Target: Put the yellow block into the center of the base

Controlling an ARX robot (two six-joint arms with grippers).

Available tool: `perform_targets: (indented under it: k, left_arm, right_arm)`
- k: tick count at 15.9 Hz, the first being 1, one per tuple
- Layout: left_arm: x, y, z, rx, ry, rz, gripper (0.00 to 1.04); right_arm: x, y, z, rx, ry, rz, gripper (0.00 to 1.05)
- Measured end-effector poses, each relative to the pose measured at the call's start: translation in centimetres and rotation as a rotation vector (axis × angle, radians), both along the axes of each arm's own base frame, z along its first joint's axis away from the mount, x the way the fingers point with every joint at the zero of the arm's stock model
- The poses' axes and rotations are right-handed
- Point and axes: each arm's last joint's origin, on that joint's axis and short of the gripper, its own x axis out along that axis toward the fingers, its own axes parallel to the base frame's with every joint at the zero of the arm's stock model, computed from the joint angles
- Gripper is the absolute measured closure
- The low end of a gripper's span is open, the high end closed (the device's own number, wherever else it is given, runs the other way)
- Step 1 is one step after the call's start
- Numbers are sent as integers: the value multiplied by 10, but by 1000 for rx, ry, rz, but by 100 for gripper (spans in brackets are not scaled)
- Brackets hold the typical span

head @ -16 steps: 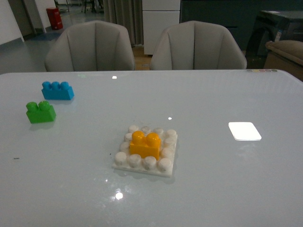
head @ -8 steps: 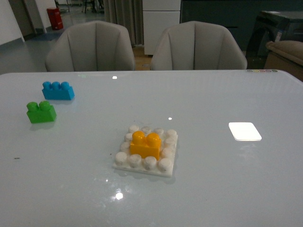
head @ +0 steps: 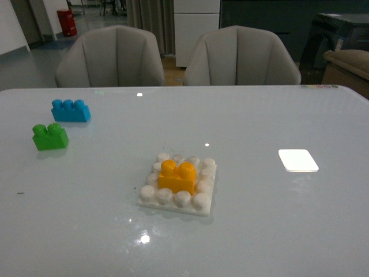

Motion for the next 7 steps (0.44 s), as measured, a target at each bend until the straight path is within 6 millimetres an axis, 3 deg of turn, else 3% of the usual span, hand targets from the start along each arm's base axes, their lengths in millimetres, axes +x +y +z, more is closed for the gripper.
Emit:
perform_targets:
  k: [7]
  left_arm:
    - [0,0,0,0,0,0,7]
  right_arm:
    - [0,0,0,0,0,0,6]
